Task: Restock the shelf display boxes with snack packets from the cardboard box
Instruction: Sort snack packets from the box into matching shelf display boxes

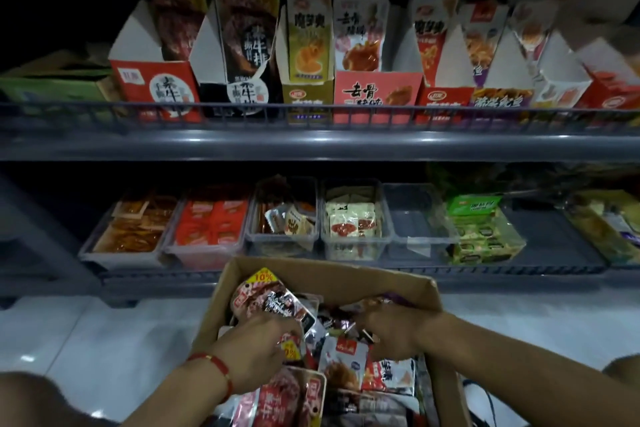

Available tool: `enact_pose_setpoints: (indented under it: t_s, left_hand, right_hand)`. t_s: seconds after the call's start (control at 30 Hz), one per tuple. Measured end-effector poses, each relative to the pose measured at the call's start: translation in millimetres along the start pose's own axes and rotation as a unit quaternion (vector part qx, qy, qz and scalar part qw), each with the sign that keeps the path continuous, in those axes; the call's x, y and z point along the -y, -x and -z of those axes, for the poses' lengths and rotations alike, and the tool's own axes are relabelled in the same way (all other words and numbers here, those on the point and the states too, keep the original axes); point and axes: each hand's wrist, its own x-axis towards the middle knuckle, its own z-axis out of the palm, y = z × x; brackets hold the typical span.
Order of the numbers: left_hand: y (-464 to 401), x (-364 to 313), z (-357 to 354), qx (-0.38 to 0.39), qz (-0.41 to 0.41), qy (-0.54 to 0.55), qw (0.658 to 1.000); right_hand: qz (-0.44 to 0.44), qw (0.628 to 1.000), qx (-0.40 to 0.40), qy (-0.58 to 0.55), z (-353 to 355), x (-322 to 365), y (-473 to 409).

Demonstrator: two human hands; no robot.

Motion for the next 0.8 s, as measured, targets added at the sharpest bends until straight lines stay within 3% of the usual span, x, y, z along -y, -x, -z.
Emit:
enact_pose_setpoints:
  t_s: [0.27,0.47,0.57,0.8]
  left_hand:
    - [-1.5,2.9,-15.5,-0.024,0.003,0.01,1.0]
    - [-8.1,-1.0,-19.2,-0.033,0.011,0.0,0.999]
    - [-11.8,-1.0,-21.8,-0.025,0.017,0.012,0.999]
    - [-18.4,-7.2,-25.9,-0.047,0.032,0.09,0.994]
  right_hand:
    - [-0.087,0.994,-0.053,0.038,-59.2,25.7,-27.6]
    - [-0.137,0.985,-0.089,-0.047,-61.4,29.1,-33.2]
    - [-0.154,0.98,-0.071,-0.103,-54.0,28.5,-31.3]
    - [-0.132,0.971,-0.082,-0.182,-3.0,19.0,-3.8]
